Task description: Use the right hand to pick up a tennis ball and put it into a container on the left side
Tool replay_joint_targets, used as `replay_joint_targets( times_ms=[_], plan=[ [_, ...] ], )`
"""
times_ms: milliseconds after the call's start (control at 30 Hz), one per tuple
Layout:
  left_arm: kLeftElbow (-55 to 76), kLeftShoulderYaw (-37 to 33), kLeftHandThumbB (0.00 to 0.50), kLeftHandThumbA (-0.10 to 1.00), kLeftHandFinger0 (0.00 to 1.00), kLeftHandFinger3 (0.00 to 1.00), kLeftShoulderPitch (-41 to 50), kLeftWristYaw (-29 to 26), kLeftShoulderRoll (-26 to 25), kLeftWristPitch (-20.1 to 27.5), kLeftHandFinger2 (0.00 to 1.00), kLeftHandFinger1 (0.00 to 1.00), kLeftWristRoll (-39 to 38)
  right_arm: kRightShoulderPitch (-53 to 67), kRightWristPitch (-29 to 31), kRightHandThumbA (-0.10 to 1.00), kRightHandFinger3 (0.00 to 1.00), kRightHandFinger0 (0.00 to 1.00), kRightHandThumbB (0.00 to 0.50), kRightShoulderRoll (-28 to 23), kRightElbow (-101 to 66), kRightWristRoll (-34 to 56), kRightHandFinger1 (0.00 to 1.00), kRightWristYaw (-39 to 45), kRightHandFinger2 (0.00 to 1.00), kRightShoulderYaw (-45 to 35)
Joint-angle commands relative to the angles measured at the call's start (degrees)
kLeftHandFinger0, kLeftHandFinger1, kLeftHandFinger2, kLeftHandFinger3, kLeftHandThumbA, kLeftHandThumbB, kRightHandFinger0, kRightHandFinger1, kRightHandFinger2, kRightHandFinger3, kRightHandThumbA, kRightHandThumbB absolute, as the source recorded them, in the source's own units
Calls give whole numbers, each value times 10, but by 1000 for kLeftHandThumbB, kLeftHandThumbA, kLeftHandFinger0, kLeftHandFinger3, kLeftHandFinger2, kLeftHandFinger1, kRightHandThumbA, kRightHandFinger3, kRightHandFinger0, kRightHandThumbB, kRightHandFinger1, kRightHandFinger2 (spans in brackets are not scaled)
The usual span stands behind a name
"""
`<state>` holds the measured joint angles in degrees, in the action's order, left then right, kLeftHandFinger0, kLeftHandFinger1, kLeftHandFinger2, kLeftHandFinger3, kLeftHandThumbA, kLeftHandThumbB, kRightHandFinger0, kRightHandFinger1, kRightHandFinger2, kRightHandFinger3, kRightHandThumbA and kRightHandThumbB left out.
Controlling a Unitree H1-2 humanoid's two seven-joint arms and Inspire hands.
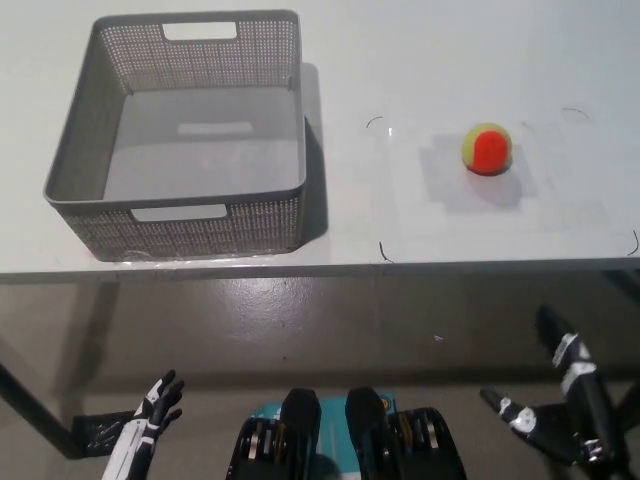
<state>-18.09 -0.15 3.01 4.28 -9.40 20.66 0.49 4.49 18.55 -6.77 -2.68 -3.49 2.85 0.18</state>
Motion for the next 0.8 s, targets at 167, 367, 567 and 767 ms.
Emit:
replay_joint_targets(
  times_ms=[167,367,567,767],
  plan=[
    [3,3,241,987,1000,1000,1,5,-12,30,1000,1000,2,-64,-151,1000,1000,1000,414,-49,-173,-127,1000,13,1000,-20],
    [-1,3,238,987,1000,1000,2,7,-12,36,1000,1000,-1,-179,-257,1000,1000,1000,389,-97,-192,-194,1000,56,1000,-9],
    [-1,3,246,988,1000,1000,5,6,-13,38,1000,1000,2,-290,-303,1000,1000,1000,367,-123,-128,-228,1000,74,1000,16],
    [1,3,257,986,1000,1000,6,7,-11,33,1000,1000,0,-400,-318,1000,1000,1000,406,-138,6,-262,1000,65,1000,55]
  ],
)
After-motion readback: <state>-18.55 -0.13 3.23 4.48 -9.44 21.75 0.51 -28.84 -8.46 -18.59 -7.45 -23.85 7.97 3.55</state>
